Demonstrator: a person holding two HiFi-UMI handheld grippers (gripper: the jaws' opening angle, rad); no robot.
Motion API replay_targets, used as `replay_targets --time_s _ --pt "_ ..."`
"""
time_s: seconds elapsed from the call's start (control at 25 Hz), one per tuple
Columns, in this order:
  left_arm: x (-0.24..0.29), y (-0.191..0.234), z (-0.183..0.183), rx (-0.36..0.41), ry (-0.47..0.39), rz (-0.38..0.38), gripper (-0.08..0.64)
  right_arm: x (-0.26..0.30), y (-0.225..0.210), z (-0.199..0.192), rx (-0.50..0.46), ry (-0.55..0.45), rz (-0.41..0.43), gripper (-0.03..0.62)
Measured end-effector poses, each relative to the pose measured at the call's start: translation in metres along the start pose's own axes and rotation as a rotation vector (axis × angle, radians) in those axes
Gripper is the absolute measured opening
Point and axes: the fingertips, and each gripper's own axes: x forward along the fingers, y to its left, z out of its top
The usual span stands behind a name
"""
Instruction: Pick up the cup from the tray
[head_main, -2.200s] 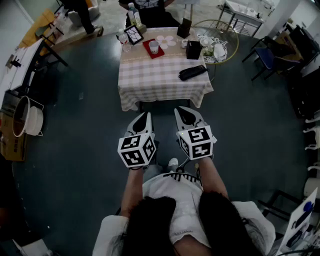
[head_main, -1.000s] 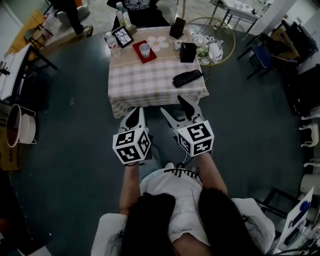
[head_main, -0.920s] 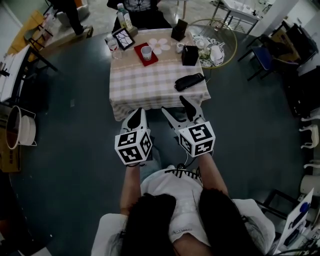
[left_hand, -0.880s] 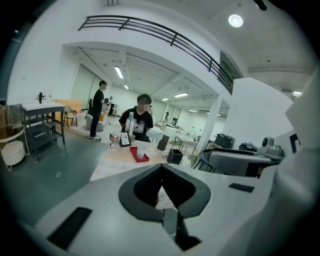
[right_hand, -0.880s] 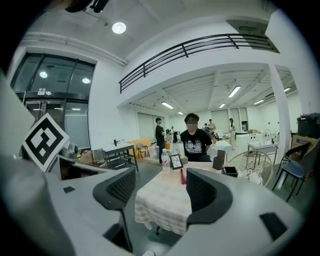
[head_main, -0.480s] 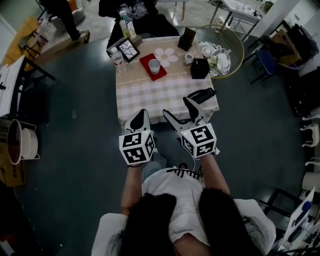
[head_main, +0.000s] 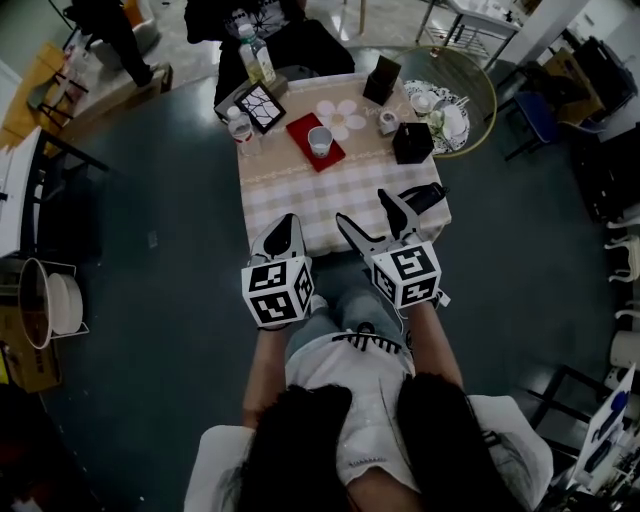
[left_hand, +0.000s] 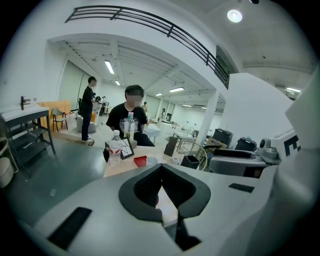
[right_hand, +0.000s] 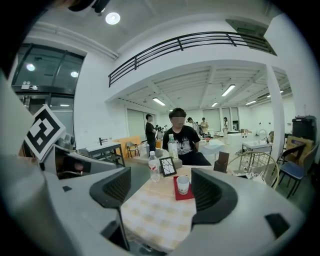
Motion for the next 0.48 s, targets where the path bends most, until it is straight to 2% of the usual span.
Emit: replay_targets --time_s 0.16,0.48 --pt "0.016 0.012 0.004 -0.003 0.008 0.005 0.005 0.017 -0.014 0.013 0.016 -0.071 -0.036 0.391" --pt "0.061 0.033 0.018 -0.019 0.024 0.034 0.006 0.075 -0.040 0.019 0.031 -0.052 -0.001 0.397"
